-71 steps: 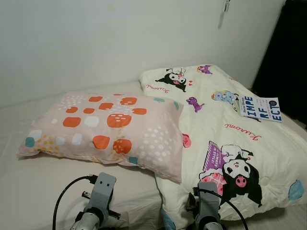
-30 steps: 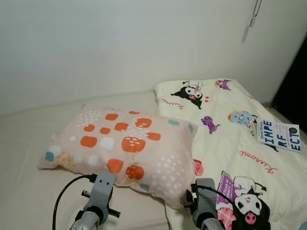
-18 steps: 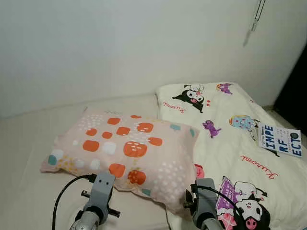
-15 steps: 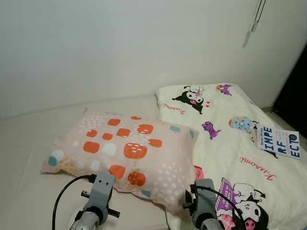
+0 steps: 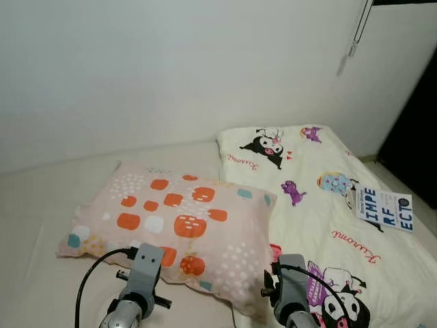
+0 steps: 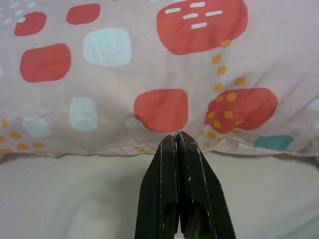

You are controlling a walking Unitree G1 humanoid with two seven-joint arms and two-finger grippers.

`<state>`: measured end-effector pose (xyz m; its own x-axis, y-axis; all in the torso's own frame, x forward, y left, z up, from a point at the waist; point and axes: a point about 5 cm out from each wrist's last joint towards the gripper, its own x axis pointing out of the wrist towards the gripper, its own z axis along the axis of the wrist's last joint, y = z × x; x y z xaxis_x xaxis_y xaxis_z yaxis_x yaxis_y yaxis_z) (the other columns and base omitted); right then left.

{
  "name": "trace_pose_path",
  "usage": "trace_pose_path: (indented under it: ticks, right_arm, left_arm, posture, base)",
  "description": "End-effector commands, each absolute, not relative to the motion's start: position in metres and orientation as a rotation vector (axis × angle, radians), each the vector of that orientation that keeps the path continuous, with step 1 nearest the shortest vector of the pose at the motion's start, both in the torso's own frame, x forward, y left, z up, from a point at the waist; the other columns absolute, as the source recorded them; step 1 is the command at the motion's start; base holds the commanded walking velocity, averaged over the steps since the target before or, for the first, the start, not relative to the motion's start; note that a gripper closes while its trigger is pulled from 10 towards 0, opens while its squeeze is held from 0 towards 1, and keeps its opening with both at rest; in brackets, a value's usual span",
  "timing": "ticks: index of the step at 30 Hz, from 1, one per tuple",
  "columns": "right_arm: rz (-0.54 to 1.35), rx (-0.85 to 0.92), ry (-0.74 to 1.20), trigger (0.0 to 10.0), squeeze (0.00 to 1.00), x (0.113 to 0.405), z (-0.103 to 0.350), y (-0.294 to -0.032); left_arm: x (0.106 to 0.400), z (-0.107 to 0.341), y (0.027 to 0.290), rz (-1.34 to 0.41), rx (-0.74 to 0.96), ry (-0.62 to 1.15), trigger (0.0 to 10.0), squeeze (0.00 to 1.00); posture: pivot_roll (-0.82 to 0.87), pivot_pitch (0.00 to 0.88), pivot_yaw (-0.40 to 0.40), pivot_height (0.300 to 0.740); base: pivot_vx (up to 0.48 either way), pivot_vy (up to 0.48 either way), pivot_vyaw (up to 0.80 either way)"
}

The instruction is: Clean up the room

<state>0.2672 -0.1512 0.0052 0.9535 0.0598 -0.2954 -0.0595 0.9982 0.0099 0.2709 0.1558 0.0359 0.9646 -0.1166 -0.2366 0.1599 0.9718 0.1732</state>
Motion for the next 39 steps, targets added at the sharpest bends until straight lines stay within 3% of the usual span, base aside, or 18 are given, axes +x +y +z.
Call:
trace_pose_path:
  ticks: [1, 14, 20, 39]
  right_arm:
    - [0.057, 0.016, 0.35, 10.0, 0.0, 0.2607, -0.0032, -0.1497]
    - [0.077, -0.054, 0.371, 10.0, 0.0, 0.2587, -0.0062, -0.15]
    - [0.062, -0.055, 0.369, 10.0, 0.0, 0.2591, -0.0056, -0.151]
    - [0.022, -0.061, 0.389, 10.0, 0.0, 0.2594, -0.0081, -0.1549]
  left_arm:
    - [0.2661, 0.0298, 0.162, -0.125, 0.198, 0.256, 10.0, 0.0]
    - [0.2665, 0.0292, 0.1607, -0.131, 0.208, 0.26, 10.0, 0.0]
    - [0.2663, 0.0295, 0.1603, -0.133, 0.222, 0.261, 10.0, 0.0]
    - [0.2672, 0.0272, 0.163, -0.112, 0.213, 0.285, 10.0, 0.0]
  posture:
    - [0.05, 0.133, 0.008, 0.74]
    - [0.04, 0.141, 0.01, 0.74]
    - [0.04, 0.144, 0.011, 0.74]
    - [0.05, 0.145, 0.014, 0.74]
  base:
    - [0.0, 0.0, 0.0]
    - [0.0, 0.0, 0.0]
    - [0.0, -0.464, 0.53]
    - [0.0, 0.0, 0.04]
